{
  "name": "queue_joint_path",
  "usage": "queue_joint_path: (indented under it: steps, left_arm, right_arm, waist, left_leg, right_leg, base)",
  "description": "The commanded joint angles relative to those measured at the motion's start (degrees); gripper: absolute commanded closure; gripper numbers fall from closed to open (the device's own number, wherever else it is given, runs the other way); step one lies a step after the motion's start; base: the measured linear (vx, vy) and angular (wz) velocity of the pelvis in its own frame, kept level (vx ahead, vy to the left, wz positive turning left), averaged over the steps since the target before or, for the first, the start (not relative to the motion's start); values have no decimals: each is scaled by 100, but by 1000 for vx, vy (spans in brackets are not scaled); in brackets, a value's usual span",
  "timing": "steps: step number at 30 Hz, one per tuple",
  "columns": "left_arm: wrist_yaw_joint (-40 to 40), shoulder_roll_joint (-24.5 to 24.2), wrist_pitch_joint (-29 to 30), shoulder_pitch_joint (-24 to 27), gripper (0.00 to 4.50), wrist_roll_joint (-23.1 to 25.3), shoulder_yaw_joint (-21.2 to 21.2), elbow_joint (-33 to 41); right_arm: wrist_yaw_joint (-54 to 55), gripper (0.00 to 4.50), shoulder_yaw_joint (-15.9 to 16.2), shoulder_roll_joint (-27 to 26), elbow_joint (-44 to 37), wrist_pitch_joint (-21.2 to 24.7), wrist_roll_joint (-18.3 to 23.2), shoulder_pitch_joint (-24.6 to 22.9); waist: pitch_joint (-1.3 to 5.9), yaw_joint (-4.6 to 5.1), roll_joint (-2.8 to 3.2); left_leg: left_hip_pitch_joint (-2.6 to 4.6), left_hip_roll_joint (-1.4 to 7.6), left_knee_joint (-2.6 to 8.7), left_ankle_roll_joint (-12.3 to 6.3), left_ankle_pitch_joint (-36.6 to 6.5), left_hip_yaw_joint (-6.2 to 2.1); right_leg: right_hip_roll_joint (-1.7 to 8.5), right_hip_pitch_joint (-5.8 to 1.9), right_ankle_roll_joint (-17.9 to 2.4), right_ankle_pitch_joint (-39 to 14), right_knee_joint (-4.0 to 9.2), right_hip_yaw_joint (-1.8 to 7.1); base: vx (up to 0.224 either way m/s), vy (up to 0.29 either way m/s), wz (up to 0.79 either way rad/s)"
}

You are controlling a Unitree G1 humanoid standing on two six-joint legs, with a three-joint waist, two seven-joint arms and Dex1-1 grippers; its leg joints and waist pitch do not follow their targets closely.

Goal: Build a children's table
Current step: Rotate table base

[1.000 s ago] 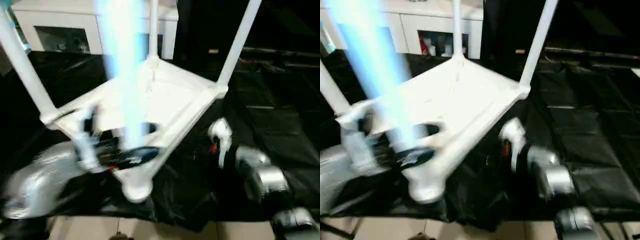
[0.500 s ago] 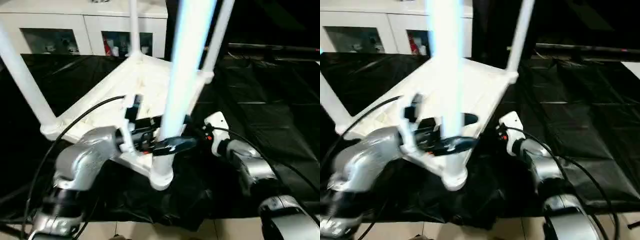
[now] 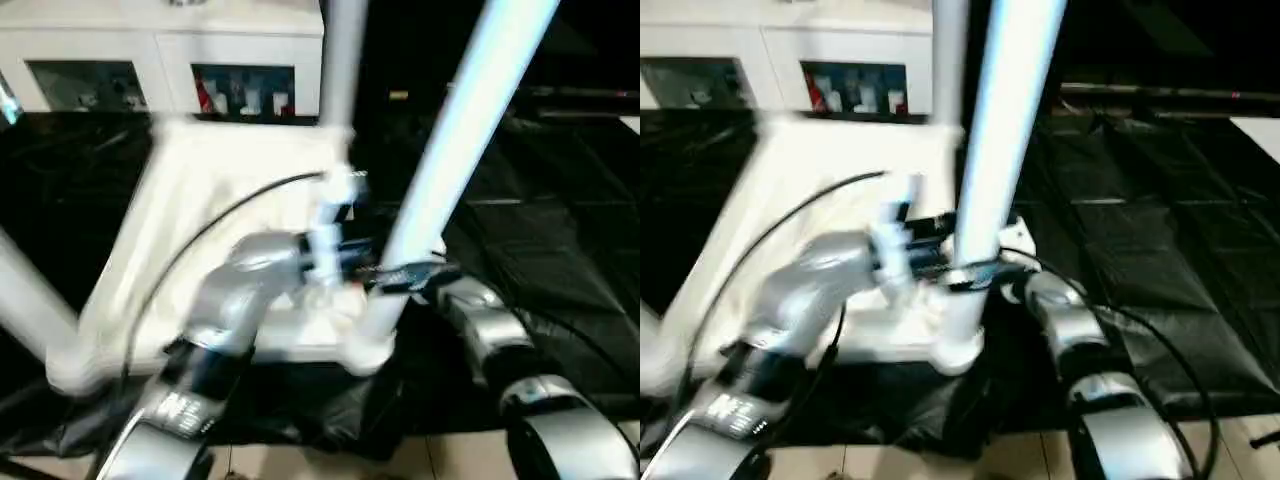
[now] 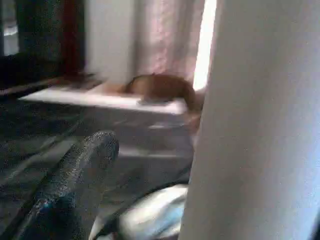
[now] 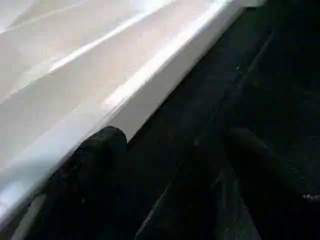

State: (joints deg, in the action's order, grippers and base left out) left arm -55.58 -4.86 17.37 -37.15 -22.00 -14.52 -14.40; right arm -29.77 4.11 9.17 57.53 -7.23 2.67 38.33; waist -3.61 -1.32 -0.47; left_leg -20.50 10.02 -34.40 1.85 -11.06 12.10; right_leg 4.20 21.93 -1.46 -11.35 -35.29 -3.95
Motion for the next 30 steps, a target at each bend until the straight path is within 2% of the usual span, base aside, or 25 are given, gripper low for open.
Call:
queue_joint_path:
  steps: [1, 4, 7, 8, 11, 12, 13, 14, 15, 17, 19, 20, 21, 23, 25, 30]
  left_arm:
    - [453, -167, -262, -45, 6, 588, -43, -539]
    - [302, -478, -291, -3, 6, 748, -77, -659]
    - [106, -877, -243, 213, 6, 847, -68, -541]
    - [140, -1083, -191, 363, 6, 987, -127, -453]
    - [101, -1347, -93, 536, 6, 1199, -313, -343]
    - [44, -1484, 198, 654, 6, 1236, -418, -177]
    - [44, -1484, 198, 654, 6, 1236, -418, -177]
    - [2, -1614, 613, 831, 6, 1226, -563, 159]
    - [9, -1621, 638, 841, 6, 1231, -574, 183]
    - [77, -1651, 842, 906, 23, 1268, -653, 356]
    - [115, -1665, 1066, 940, 33, 1255, -697, 523]
    - [122, -1683, 1333, 969, 52, 1191, -716, 750]
    - [136, -1693, 1540, 974, 52, 1140, -709, 887]
    - [214, -1703, 1854, 954, 71, 1111, -698, 1051]
    - [264, -1762, 2040, 937, 80, 1225, -775, 1116]
    - [520, -1812, 2357, 939, 130, 1579, -940, 1101]
  right_arm:
    - [171, 83, 23, -27, 98, -118, -58, 91]
    - [238, 83, -131, 82, 55, -153, 5, 90]
    - [166, 83, -271, 253, -187, -172, 57, -44]
    - [86, 83, -289, 351, -387, -171, 69, -190]
    - [-58, 83, -280, 487, -700, -105, 97, -404]
    - [-227, 83, -247, 622, -971, 8, 122, -572]
    - [-227, 83, -247, 622, -971, 8, 122, -572]
    - [-646, 83, -162, 896, -1460, 247, 157, -871]
    - [-676, 83, -154, 916, -1495, 260, 155, -893]
    - [-936, 83, -89, 1110, -1777, 367, 135, -1062]
    - [-1205, 83, -55, 1288, -2063, 505, 177, -1208]
    - [-1565, 83, -31, 1504, -2514, 744, 312, -1395]
    - [-1774, 83, -16, 1642, -2793, 882, 401, -1499]
    - [-2138, 83, 12, 1902, -3175, 1065, 542, -1646]
    - [-2431, 83, 51, 2111, -3469, 1209, 604, -1777]
    - [-2982, 83, 177, 2527, -4153, 1599, 773, -2113]
  waist:
    - [389, -20, 39]
    - [422, -39, 53]
    - [434, -73, 91]
    - [448, -106, 75]
    - [464, -119, 91]
    - [464, -122, 71]
    - [464, -157, 85]
    - [455, -178, 84]
    - [446, -221, 38]
    - [426, -241, 49]
    - [401, -247, 45]
    - [392, -226, 38]
    - [390, -242, 51]
    - [401, -240, 31]
    - [400, -238, 37]
    - [400, -210, 26]
  left_leg:
    - [39, 334, 386, -124, -1210, -220]
    - [31, 329, 361, -206, -1024, -221]
    - [33, 342, 347, -307, -786, -203]
    - [30, 357, 343, -361, -662, -201]
    - [4, 348, 318, -526, -378, -191]
    - [11, 351, 319, -538, -404, -186]
    - [16, 362, 315, -571, -418, -188]
    - [10, 368, 323, -576, -427, -185]
    - [8, 380, 320, -578, -458, -184]
    - [11, 371, 329, -517, -589, -176]
    - [18, 372, 342, -436, -747, -182]
    - [-2, 351, 352, -386, -811, -189]
    - [2, 362, 349, -363, -857, -196]
    - [-4, 357, 342, -414, -747, -198]
    - [-12, 352, 331, -478, -709, -197]
    - [-25, 336, 319, -527, -740, -207]
  right_leg:
    - [451, -287, -1451, -945, 423, 313]
    - [469, -282, -1440, -887, 409, 320]
    - [451, -260, -1552, -498, 359, 312]
    - [450, -264, -1561, -309, 327, 312]
    - [431, -250, -1614, 145, 276, 305]
    - [431, -244, -1610, 127, 277, 305]
    - [451, -242, -1626, 102, 274, 309]
    - [446, -245, -1631, 65, 283, 310]
    - [458, -244, -1617, -50, 285, 313]
    - [449, -224, -1555, -334, 326, 312]
    - [453, -222, -1470, -628, 367, 318]
    - [456, -234, -1421, -861, 390, 313]
    - [461, -246, -1336, -950, 406, 325]
    - [450, -245, -1332, -818, 393, 327]
    - [442, -239, -1344, -781, 396, 320]
    - [436, -232, -1259, -1042, 442, 306]
  base:
    - [0, 0, 0]
    - [0, 0, 0]
    - [0, 0, 0]
    - [0, 0, 0]
    - [0, 0, 0]
    - [0, 0, 0]
    - [0, 0, 0]
    - [0, 0, 0]
    - [0, 0, 0]
    - [0, 0, 0]
    - [0, 0, 0]
    - [0, 0, 0]
    - [0, 0, 0]
    - [0, 0, 0]
    - [0, 0, 0]
    - [0, 0, 0]
